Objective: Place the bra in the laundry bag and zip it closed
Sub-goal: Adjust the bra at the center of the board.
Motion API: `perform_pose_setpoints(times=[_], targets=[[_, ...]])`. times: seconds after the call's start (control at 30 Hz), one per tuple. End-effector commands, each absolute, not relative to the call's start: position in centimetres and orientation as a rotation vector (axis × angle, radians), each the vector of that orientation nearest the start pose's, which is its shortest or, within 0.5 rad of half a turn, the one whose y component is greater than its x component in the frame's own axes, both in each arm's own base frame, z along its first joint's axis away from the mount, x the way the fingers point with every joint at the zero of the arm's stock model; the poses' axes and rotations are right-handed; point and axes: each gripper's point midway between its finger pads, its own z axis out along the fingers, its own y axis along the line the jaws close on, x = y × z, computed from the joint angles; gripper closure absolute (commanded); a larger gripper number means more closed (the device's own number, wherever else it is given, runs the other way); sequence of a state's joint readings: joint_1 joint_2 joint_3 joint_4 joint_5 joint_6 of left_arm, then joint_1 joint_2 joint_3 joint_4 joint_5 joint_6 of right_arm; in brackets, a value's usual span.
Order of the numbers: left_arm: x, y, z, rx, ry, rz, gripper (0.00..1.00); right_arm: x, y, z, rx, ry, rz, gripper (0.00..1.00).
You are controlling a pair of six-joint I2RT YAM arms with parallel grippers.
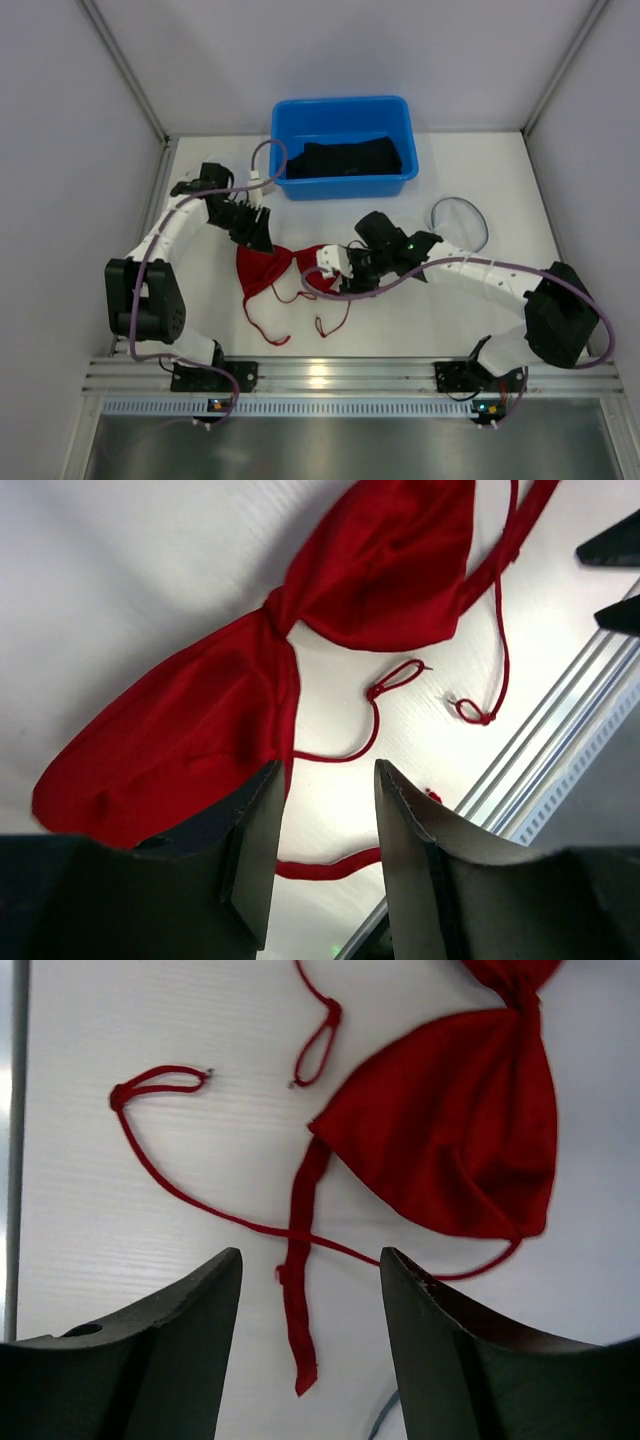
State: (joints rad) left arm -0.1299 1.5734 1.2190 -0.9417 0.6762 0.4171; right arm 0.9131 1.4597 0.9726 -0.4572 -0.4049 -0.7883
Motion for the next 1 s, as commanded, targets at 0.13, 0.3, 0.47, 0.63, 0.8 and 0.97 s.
perform_pose_setpoints(times=[0.13,0.3,0.47,0.63,0.8,0.97], targets=[[25.9,-6.1,10.5,0.470,2.644,-0.829,0.54,22.2,26.0,9.9,-1.619,1.976,0.652,0.46],[25.8,-3.7,9.7,0.395,2.668,-0.810,0.55,20.9,23.6,7.2,-1.662,2.079,0.666,0.50],[26.6,-3.6,9.9,0.420,2.648,-0.815,0.54,20.3,21.3,4.2,-1.793,2.129,0.556,0.50],[26.4,-4.4,10.9,0.519,2.553,-0.843,0.55,20.4,22.9,5.4,-1.729,2.116,0.645,0.52],[26.1,-4.6,12.2,0.591,2.481,-0.798,0.55,19.0,25.7,9.9,-1.698,1.859,0.739,0.58],[27.8,-5.4,13.1,0.487,2.473,-0.913,0.55,13.7,30.2,8.5,-1.980,1.707,0.723,0.59]])
